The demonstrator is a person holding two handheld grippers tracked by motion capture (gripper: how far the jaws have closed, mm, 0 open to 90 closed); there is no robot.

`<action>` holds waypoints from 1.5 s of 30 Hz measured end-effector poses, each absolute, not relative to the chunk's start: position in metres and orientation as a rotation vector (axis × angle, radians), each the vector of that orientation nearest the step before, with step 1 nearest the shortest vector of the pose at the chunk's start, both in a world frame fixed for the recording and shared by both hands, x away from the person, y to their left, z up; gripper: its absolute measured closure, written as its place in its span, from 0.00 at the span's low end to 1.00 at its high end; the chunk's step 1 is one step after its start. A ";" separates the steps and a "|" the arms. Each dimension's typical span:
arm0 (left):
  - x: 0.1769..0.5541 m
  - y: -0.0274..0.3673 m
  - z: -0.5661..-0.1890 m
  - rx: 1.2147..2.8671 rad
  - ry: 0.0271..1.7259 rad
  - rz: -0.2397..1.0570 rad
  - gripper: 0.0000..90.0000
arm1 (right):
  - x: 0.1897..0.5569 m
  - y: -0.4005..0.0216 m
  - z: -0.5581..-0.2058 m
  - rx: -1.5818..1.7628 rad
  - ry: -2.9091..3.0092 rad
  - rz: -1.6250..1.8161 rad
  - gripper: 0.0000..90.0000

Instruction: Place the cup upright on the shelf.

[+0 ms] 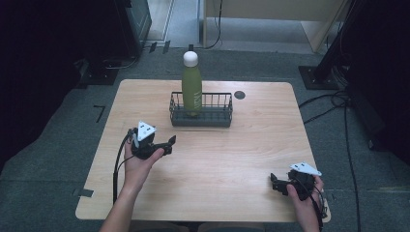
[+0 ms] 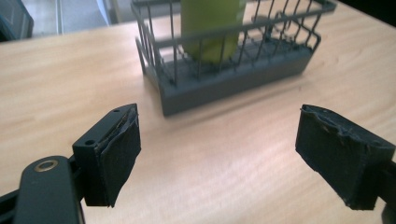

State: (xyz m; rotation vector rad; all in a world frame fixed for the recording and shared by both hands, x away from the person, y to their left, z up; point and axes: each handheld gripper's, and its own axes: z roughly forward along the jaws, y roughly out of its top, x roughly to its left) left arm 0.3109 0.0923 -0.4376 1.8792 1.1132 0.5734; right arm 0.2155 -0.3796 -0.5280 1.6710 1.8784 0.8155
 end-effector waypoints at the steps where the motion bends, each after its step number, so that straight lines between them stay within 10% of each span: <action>1: 0.308 0.094 -0.441 1.883 1.117 0.572 0.16 | 0.216 -0.380 -0.528 1.671 1.877 0.816 0.00; 45: 0.236 0.205 -0.518 1.944 1.488 0.636 0.13 | 0.214 -0.379 -0.528 1.666 1.876 0.814 0.00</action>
